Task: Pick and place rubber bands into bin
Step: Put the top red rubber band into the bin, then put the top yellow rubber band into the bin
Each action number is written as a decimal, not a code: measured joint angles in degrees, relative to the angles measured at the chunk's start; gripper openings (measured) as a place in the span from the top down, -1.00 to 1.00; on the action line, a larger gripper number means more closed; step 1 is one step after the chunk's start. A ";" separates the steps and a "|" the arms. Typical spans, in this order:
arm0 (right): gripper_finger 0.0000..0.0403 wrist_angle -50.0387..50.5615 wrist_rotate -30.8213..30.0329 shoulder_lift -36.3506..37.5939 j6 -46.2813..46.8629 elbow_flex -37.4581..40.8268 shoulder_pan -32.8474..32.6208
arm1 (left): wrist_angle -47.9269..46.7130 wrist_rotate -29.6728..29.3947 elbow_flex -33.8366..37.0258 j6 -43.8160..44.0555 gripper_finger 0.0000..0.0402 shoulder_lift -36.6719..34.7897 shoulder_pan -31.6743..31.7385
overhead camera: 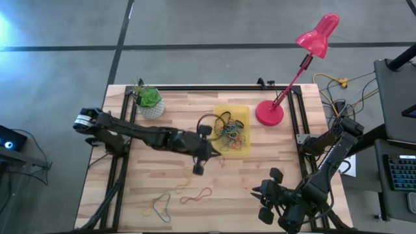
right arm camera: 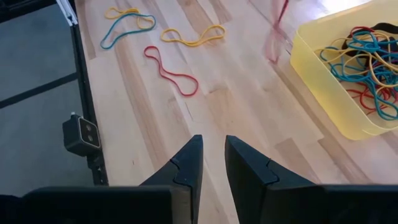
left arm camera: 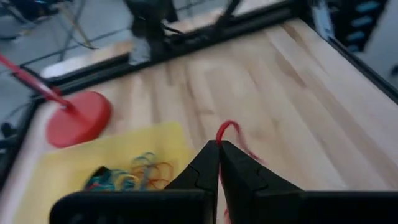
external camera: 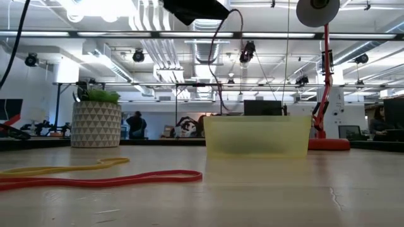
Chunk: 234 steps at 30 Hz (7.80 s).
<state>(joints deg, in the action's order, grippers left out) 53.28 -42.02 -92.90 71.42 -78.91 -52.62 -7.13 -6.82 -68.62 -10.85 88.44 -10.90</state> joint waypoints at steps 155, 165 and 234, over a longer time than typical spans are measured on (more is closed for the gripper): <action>0.71 -2.57 -8.92 0.00 6.19 4.15 2.14 | -30.79 17.89 5.00 -12.05 0.51 21.81 -3.82; 0.71 -2.93 -8.89 0.00 6.16 4.15 2.14 | -29.47 17.65 6.15 -11.74 0.94 21.88 -3.40; 0.71 -2.97 -8.52 0.00 3.58 4.15 2.14 | -2.51 -1.18 4.80 -3.21 1.00 -7.17 2.61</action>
<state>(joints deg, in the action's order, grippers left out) 50.30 -50.54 -92.90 75.00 -74.76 -50.48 -9.64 -8.00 -63.82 -14.06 81.28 -8.29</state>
